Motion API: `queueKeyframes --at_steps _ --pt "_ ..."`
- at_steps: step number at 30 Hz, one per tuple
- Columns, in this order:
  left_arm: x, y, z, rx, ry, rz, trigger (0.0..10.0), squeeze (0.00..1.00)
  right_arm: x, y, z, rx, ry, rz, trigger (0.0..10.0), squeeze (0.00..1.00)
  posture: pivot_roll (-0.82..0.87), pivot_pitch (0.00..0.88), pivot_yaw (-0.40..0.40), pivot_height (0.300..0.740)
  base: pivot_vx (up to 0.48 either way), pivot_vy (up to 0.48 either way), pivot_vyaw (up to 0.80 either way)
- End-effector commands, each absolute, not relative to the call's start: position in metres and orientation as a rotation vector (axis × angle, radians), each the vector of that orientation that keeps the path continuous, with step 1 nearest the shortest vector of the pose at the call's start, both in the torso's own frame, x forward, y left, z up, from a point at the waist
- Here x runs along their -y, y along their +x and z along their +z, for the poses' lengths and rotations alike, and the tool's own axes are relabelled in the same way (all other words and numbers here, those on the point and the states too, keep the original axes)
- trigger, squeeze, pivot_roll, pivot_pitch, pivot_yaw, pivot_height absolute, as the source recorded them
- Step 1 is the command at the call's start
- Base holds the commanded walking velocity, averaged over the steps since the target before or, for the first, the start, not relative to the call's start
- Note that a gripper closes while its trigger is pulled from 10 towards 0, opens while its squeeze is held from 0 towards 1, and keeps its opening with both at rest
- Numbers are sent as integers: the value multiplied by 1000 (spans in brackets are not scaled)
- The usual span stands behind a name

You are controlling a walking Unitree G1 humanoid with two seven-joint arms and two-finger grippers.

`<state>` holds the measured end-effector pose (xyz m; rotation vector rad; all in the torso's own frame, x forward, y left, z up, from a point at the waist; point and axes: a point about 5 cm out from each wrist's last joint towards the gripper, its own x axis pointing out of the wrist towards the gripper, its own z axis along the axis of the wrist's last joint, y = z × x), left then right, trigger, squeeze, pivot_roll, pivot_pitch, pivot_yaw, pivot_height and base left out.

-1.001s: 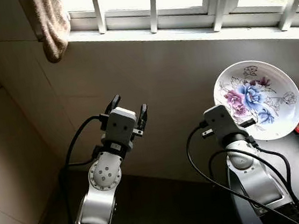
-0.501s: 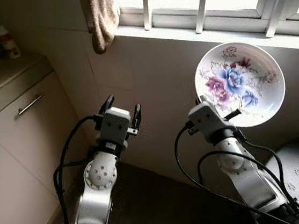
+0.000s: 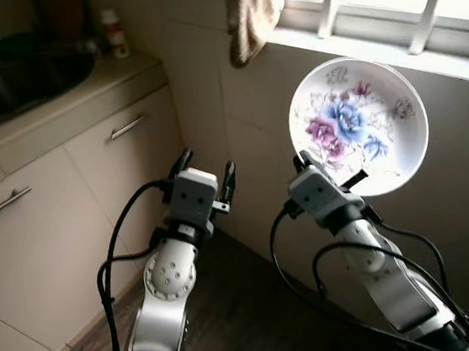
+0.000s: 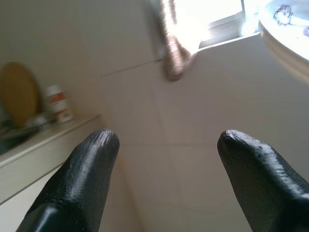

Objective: Kitchen organization

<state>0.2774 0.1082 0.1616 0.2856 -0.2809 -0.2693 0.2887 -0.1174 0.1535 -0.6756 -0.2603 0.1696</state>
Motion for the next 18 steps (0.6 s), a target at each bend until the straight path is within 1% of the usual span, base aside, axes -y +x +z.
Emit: queueKeyframes --at_steps 1,11,15,18 --pt "-110 277 168 309 283 -261 10000 0 109 286 164 329 -654 200 0 0 74 0 -57 740 0 0 800" --pt "-116 277 175 356 255 -221 10000 0 107 286 163 343 -648 217 0 0 79 0 -57 740 0 0 800" --pt "-117 277 175 359 255 -222 10000 0 107 287 164 339 -600 206 0 0 81 0 -56 740 0 0 795" --pt "-117 276 175 359 254 -223 10000 0 109 288 164 336 -572 199 0 0 81 0 -56 740 0 0 0"
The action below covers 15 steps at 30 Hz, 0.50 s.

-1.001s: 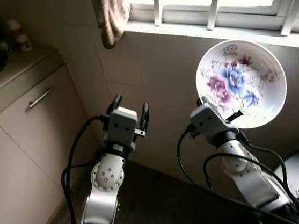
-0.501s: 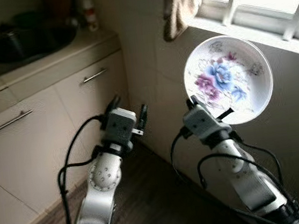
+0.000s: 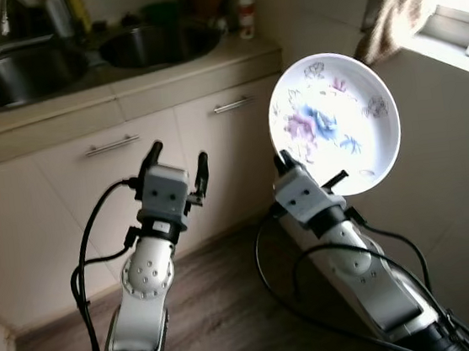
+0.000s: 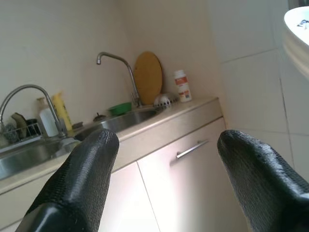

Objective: Kitchen organization

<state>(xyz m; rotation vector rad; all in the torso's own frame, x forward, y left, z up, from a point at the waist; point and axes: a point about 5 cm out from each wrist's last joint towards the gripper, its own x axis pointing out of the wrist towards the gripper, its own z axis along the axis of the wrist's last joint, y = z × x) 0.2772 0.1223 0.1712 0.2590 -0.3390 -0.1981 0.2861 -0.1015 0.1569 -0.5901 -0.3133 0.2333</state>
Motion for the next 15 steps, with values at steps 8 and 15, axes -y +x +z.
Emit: queueKeyframes --at_steps 8,15 --pt "-119 276 176 363 251 -217 10000 0 109 288 163 336 -565 203 0 0 82 0 -57 740 63 0 0" --pt "-118 277 177 365 248 -221 10000 0 110 289 164 337 -560 204 0 0 80 0 -58 740 274 0 0"
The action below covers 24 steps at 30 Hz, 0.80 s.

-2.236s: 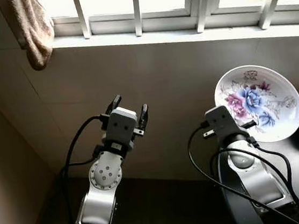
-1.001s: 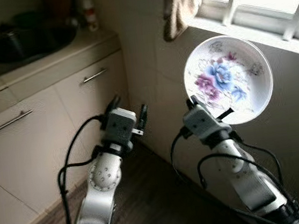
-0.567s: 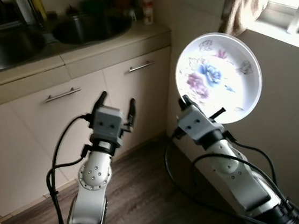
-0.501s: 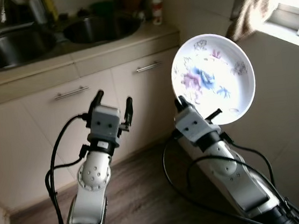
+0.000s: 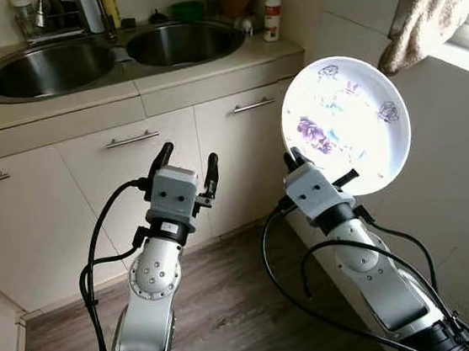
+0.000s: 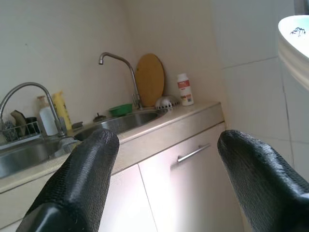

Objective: Kitchen organization

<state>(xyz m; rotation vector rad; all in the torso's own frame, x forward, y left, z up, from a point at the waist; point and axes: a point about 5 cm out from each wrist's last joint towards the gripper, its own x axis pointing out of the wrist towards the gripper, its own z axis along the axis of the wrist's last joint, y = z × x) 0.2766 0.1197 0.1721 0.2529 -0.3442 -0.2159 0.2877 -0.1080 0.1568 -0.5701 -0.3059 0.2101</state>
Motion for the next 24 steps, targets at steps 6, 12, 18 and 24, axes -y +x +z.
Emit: queueKeyframes --at_steps 6,12,18,24 --pt "-118 277 177 364 248 -221 10000 0 110 289 164 339 -559 204 0 0 80 0 -59 740 295 0 0" --pt "-117 277 177 361 250 -225 10000 0 109 288 164 353 -594 216 0 0 79 0 -61 740 294 0 133" --pt "-117 277 177 360 251 -226 10000 0 107 288 164 357 -602 225 0 0 78 0 -61 740 292 0 800" --pt "-117 277 176 356 253 -225 10000 0 108 288 166 365 -582 219 0 0 78 0 -62 740 294 0 800"
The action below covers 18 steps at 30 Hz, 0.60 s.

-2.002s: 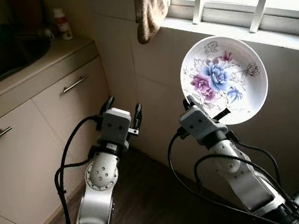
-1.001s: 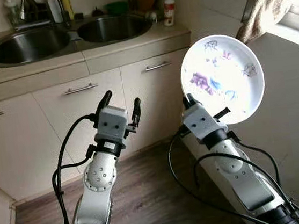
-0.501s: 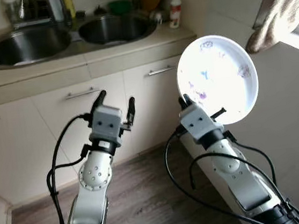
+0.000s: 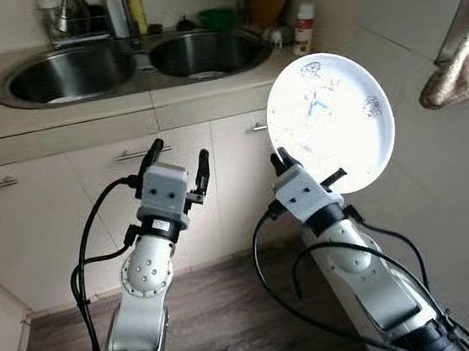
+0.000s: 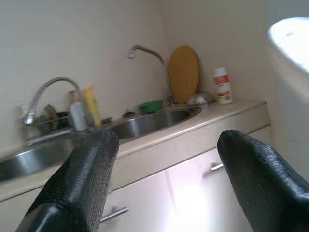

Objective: Kitchen organization

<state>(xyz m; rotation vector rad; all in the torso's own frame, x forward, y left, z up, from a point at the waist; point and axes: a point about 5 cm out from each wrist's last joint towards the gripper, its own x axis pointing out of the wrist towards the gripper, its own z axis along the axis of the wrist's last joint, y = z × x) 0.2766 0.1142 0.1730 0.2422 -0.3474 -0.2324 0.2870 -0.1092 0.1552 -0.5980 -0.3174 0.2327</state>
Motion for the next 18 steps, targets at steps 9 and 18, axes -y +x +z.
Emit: queueKeyframes --at_steps 9,18 --pt "-117 278 176 354 255 -223 10000 0 109 289 170 380 -538 205 0 0 78 0 -62 740 295 0 356" --pt "-119 279 177 355 258 -222 10000 0 109 289 171 390 -527 199 0 0 80 0 -61 740 297 0 0"
